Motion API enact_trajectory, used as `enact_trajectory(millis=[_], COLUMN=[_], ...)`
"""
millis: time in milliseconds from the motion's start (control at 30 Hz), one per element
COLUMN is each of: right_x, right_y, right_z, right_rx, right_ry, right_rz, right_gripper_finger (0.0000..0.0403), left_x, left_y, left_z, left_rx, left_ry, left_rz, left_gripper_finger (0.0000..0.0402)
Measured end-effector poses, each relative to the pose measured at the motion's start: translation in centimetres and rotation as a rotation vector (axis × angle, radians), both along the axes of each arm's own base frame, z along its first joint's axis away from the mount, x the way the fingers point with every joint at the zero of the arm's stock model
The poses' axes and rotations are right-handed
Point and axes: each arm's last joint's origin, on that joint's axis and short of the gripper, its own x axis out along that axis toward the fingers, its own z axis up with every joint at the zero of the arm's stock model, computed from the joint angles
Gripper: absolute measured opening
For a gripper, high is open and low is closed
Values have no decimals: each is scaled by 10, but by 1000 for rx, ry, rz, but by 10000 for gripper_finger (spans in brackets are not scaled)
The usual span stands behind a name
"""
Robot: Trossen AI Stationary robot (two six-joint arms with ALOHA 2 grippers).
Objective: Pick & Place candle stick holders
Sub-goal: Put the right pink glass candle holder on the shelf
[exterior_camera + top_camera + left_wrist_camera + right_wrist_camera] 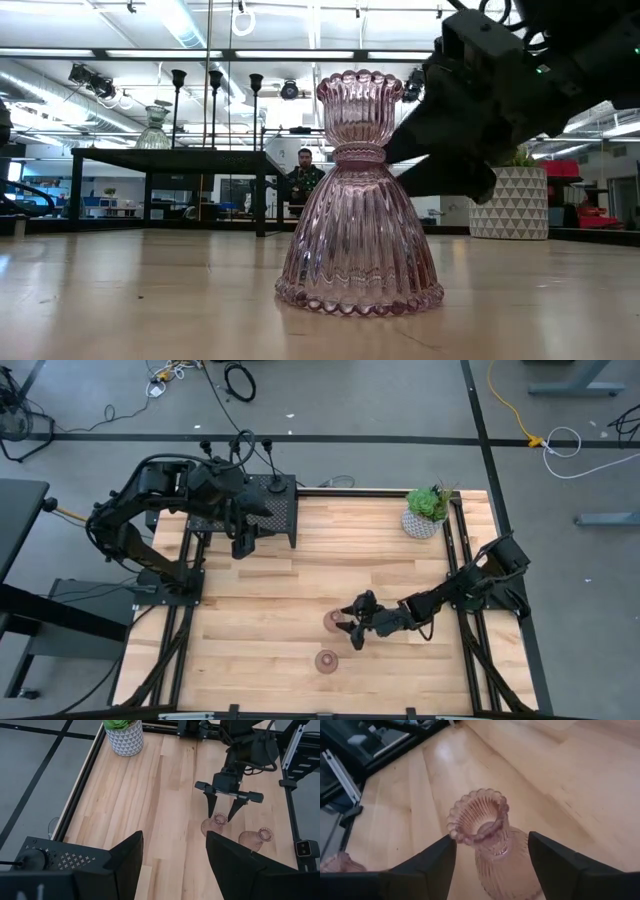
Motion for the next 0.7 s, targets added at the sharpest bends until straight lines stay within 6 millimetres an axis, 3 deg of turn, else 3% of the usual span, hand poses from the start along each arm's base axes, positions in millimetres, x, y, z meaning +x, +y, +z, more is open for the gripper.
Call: enact_trajectory(millis=[400,700], right_x=[23,43], right_y=[-2,-8], right_z=[12,-9], right_rx=[-140,-131], right_ry=[-46,58], right_rz=[49,18], right_gripper_finger=[256,218], left_x=[0,0], left_y=[1,1], left_z=[0,0], left_rx=[36,42], left_ry=[6,9], left_rz=[-19,-13], left_gripper_finger=[220,220])
